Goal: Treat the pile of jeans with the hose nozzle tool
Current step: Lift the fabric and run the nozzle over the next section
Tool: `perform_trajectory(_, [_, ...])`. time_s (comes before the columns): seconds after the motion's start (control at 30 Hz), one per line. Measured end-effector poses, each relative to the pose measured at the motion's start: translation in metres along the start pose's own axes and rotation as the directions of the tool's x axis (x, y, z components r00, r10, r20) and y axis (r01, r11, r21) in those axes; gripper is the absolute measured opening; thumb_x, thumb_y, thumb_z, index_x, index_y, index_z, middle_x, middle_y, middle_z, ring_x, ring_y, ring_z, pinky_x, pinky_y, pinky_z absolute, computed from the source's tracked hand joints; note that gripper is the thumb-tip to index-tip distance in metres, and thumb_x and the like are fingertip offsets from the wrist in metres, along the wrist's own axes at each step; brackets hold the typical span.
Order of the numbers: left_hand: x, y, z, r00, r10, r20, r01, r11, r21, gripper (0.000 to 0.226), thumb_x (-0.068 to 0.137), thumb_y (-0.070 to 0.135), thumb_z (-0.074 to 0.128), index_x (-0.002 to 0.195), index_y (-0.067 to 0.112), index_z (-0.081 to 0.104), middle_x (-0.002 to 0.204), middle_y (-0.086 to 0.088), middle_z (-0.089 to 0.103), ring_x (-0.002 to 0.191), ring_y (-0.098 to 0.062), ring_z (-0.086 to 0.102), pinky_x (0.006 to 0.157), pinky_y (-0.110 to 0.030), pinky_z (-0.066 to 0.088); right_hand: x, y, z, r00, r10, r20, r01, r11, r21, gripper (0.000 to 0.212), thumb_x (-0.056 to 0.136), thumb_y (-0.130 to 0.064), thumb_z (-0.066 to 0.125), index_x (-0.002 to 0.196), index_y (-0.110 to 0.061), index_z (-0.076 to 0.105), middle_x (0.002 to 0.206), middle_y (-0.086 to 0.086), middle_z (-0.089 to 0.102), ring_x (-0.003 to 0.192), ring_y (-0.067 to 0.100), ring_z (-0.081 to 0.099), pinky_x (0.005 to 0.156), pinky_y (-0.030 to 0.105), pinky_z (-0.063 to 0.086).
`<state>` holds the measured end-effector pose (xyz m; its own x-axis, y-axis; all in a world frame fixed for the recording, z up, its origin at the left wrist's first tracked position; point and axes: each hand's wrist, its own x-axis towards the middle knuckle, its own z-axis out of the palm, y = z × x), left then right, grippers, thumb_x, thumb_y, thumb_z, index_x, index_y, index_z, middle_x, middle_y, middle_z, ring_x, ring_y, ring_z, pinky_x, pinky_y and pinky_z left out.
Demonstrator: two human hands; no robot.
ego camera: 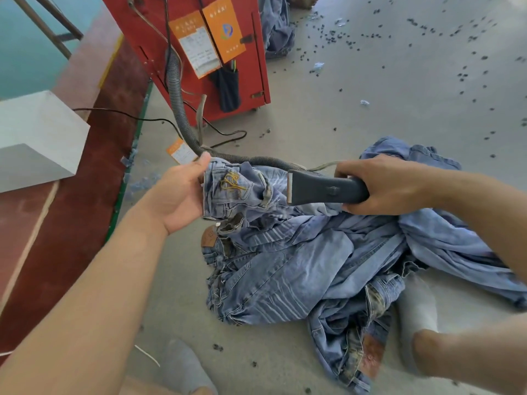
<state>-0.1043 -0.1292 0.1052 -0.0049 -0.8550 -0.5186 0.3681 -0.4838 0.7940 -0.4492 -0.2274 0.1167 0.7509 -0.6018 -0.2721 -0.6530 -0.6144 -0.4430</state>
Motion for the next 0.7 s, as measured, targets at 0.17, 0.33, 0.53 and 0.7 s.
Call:
perform_trajectory(0.17, [-0.004, 0.001, -0.001, 0.999, 0.034, 0.039, -0.034, 0.999, 0.006, 0.045, 0.106, 0.02, 0.046, 0.148, 0.003, 0.05, 0.137, -0.015, 0.063, 0.122, -0.036, 0.065, 0.088, -0.055, 0.06, 0.004, 0.008, 0.002, 0.997, 0.071, 0.033, -0.071, 0.997, -0.003, 0.033, 0.087, -0.034, 0.074, 0.107, -0.038, 0.048, 0.074, -0.012, 0.067, 0.06, 0.005, 0.062, 0.056, 0.028, 0.046])
perform_trajectory(0.33, [-0.004, -0.001, -0.01, 0.999, 0.032, 0.03, -0.034, 0.997, 0.063, 0.043, 0.104, 0.004, 0.043, 0.146, 0.002, 0.049, 0.14, -0.023, 0.062, 0.125, -0.039, 0.064, 0.088, -0.053, 0.061, 0.013, 0.018, 0.008, 0.997, 0.067, -0.034, -0.068, 0.997, -0.044, 0.045, 0.092, -0.026, 0.071, 0.108, -0.034, 0.03, 0.071, 0.003, 0.063, 0.056, 0.021, 0.057, 0.052, 0.038, 0.045])
perform_trajectory(0.53, [-0.003, -0.007, -0.015, 0.999, 0.028, -0.045, -0.03, 0.998, -0.057, 0.049, 0.103, -0.005, 0.033, 0.149, 0.001, 0.048, 0.142, -0.023, 0.06, 0.119, -0.034, 0.067, 0.081, -0.047, 0.063, 0.022, 0.014, 0.039, 0.997, 0.057, -0.061, -0.071, 0.961, -0.267, 0.037, 0.093, -0.024, 0.066, 0.105, -0.035, 0.033, 0.076, -0.01, 0.052, 0.059, 0.008, 0.051, 0.047, 0.026, 0.032])
perform_trajectory(0.7, [-0.002, -0.007, -0.015, 0.998, 0.037, -0.049, -0.041, 0.995, -0.09, 0.047, 0.103, -0.005, 0.032, 0.148, -0.003, 0.048, 0.138, -0.024, 0.063, 0.121, -0.035, 0.066, 0.081, -0.046, 0.063, 0.038, 0.006, 0.078, 0.995, 0.072, -0.062, -0.089, 0.938, -0.335, 0.035, 0.092, -0.02, 0.061, 0.103, -0.027, 0.029, 0.076, -0.005, 0.05, 0.067, 0.027, 0.054, 0.06, 0.039, 0.039])
